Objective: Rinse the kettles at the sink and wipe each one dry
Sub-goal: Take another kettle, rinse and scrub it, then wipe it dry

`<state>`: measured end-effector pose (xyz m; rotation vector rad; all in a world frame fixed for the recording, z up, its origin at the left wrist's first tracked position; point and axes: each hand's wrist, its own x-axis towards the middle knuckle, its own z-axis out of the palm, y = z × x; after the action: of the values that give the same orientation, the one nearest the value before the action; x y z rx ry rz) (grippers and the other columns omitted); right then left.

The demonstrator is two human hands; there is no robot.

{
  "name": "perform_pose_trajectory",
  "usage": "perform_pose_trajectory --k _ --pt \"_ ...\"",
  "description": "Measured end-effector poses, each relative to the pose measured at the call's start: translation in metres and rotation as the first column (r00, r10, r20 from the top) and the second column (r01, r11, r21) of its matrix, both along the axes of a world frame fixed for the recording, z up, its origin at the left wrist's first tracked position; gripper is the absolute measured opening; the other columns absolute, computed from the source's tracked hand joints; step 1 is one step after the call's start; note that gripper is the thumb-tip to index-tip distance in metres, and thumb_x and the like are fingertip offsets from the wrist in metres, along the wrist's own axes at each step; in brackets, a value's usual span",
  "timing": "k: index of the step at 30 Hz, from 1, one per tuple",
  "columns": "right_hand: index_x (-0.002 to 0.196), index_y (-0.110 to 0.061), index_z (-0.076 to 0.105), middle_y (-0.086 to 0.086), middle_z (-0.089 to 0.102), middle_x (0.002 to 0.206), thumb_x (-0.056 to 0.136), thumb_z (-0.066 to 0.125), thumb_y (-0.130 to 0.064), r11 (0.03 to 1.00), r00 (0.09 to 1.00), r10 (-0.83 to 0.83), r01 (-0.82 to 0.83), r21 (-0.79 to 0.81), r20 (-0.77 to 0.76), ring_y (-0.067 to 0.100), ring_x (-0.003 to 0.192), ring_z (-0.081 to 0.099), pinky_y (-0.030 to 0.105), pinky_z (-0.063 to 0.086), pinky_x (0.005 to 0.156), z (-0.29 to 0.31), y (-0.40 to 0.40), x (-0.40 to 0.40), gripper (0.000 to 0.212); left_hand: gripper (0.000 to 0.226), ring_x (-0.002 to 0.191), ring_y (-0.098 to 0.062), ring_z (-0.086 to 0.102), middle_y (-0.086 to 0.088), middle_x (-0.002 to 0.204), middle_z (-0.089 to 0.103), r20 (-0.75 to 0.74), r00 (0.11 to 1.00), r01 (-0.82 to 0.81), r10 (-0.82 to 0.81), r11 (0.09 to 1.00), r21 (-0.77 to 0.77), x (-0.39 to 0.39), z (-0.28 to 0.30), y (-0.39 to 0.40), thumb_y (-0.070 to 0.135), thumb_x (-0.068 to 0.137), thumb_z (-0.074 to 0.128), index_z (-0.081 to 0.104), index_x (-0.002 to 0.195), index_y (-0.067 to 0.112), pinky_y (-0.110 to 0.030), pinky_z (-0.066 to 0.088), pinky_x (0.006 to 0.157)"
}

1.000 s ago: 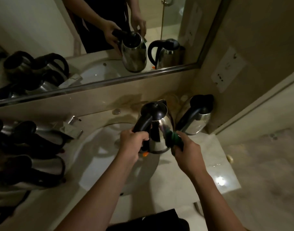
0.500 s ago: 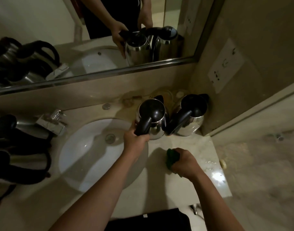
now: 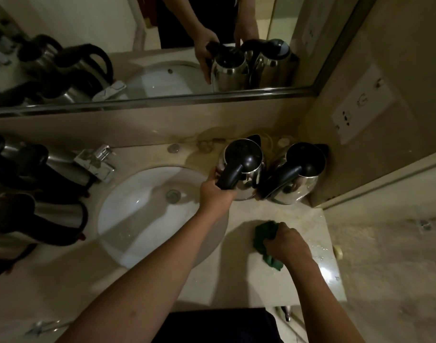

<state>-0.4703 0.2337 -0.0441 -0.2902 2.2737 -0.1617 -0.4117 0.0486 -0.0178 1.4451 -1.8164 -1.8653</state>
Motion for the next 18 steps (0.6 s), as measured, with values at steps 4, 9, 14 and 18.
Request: perform_pose_trajectory --k 4,9,14,18 --pt "0.13 -0.018 0.053 0.006 0.063 0.121 0.092 0.058 -0.046 0.995 0.995 0.095 -0.096 -0.042 -0.004 0.028 0.111 0.063 0.039 0.055 0.09 0.021 -0.033 0.019 0.047 0.064 0.103 -0.02 0.064 -0.004 0.115 0.066 0.025 0.983 0.179 -0.18 0.982 0.054 0.015 0.007 -0.011 0.012 0.076 0.08 0.052 0.134 0.023 -0.027 0.052 0.082" --pt "0.145 -0.02 0.051 0.005 0.06 0.139 0.097 0.06 -0.045 0.944 0.98 0.192 -0.167 -0.286 0.06 0.023 0.127 0.057 0.031 0.046 0.098 0.055 -0.083 0.067 0.055 0.037 0.103 -0.01 0.06 0.005 0.116 0.061 0.029 0.998 0.055 -0.058 0.994 0.098 0.095 0.008 -0.025 0.037 0.085 0.073 0.058 0.116 0.025 -0.029 0.049 0.082" --pt "0.115 -0.028 0.07 -0.002 0.071 0.112 0.1 0.059 -0.016 0.811 0.965 0.208 -0.078 -0.579 0.161 0.013 0.097 0.071 0.029 0.055 0.088 0.072 -0.136 0.132 0.022 0.01 0.098 -0.014 0.071 0.001 0.106 0.073 -0.047 0.955 -0.283 0.292 0.948 0.144 0.218 0.01 -0.051 0.022 0.09 0.067 0.069 0.1 0.023 -0.038 0.054 0.09" --pt "0.11 -0.023 0.071 0.004 0.073 0.109 0.094 0.049 0.013 0.725 0.957 0.163 0.049 -0.687 0.24 0.011 0.085 0.075 0.018 0.053 0.073 0.086 -0.179 0.185 0.045 0.018 0.074 0.003 0.062 0.002 0.093 0.069 -0.042 0.722 -0.687 0.691 0.708 -0.162 0.317 0.019 -0.096 0.007 0.086 0.068 0.065 0.101 0.015 -0.02 0.05 0.07"
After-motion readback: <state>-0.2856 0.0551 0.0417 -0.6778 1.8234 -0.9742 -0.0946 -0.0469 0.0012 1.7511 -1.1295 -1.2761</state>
